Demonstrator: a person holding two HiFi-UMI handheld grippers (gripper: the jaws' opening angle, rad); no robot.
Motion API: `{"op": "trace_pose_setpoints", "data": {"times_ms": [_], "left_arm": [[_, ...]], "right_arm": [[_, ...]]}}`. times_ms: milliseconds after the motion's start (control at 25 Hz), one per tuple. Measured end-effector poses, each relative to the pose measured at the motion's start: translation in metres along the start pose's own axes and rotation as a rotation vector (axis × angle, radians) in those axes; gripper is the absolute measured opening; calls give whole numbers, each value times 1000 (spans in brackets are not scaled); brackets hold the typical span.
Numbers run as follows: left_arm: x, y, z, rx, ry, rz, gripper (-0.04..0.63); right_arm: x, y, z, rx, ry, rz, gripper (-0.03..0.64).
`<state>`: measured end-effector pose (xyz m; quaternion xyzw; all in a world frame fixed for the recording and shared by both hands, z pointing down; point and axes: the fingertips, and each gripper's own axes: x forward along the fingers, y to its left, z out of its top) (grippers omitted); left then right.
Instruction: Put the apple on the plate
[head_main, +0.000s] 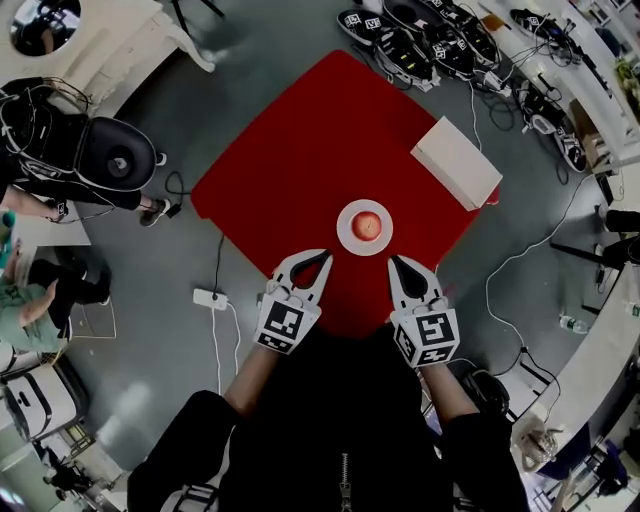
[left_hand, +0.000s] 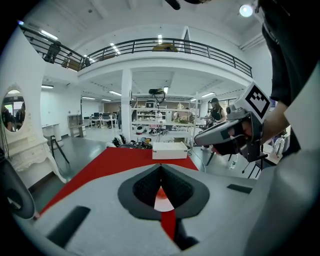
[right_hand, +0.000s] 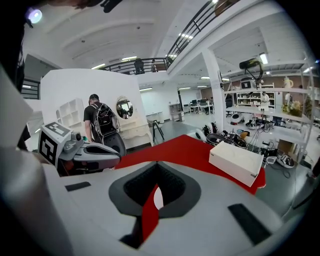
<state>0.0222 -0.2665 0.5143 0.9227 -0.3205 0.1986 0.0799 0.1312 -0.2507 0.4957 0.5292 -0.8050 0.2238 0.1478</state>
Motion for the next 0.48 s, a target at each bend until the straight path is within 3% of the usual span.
{"op": "trace_pose_setpoints", "data": {"times_ms": [480], "left_arm": [[-9,3,-6,-2,16,14,6]], "right_arm": [[-3,9,-1,-9,12,10,9]]}}
